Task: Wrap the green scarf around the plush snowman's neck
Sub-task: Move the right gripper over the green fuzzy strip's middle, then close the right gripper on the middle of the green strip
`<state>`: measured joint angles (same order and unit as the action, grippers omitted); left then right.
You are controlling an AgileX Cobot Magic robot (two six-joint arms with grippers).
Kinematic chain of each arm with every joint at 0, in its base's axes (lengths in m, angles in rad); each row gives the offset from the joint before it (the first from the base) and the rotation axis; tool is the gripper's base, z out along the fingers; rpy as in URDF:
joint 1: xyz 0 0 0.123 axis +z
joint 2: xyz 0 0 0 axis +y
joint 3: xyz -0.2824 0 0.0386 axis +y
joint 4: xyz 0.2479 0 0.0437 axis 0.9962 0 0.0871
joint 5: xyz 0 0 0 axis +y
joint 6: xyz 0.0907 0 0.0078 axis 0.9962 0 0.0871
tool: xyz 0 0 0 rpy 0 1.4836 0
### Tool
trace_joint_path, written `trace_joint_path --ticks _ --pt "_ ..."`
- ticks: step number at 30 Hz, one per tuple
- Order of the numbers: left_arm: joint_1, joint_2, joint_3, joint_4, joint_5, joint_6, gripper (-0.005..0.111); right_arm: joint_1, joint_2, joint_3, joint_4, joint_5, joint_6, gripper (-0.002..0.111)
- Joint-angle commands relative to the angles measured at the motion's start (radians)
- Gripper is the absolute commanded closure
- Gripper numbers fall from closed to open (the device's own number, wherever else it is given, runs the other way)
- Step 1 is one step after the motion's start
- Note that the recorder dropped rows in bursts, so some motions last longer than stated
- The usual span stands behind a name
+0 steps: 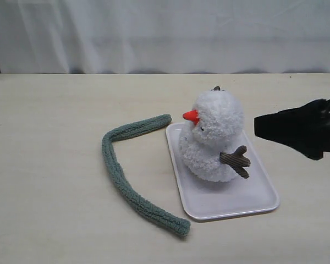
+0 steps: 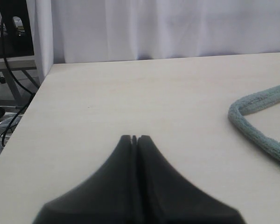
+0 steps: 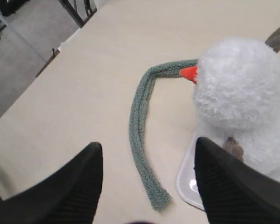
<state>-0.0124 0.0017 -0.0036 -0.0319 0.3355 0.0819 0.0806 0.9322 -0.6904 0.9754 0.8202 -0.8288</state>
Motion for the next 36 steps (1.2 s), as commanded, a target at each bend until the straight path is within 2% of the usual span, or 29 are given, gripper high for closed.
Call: trace_joint_path --ticks 1,4,6,9,12,18,20,25,36 --pt "0.005 -0.002 0.004 -0.007 -0.012 -0.005 0.107 0.193 0.063 0.003 -0.090 -0.184 0.039 0.055" --pt "0.005 -0.002 0.004 -0.007 -0.012 -0.005 0.107 0.389 0.118 0.003 -0.337 -0.359 0.262 0.056" --pt "0.005 -0.002 0.004 -0.007 -0.012 -0.005 0.107 0.505 0.177 0.000 -0.596 -0.444 0.542 0.056" --pt "0.005 -0.002 0.004 -0.007 -0.012 -0.005 0.107 0.627 0.300 -0.062 -0.944 -0.420 0.920 0.056" --pt "0.005 -0.002 0.004 -0.007 -0.012 -0.005 0.107 0.714 0.427 -0.183 -1.162 -0.336 1.131 0.056" --pt "0.005 -0.002 0.004 -0.007 -0.012 -0.005 0.107 0.815 0.672 -0.435 -1.197 -0.265 1.166 0.055" --pt "0.005 -0.002 0.004 -0.007 -0.012 -0.005 0.107 0.819 0.762 -0.516 -1.185 -0.222 1.166 0.054" --pt "0.005 -0.002 0.004 -0.007 -0.012 -0.005 0.107 0.819 0.962 -0.707 -1.164 -0.127 1.156 0.044" --pt "0.005 -0.002 0.004 -0.005 -0.012 -0.005 0.107 0.817 1.217 -0.899 -1.163 -0.139 1.156 0.045"
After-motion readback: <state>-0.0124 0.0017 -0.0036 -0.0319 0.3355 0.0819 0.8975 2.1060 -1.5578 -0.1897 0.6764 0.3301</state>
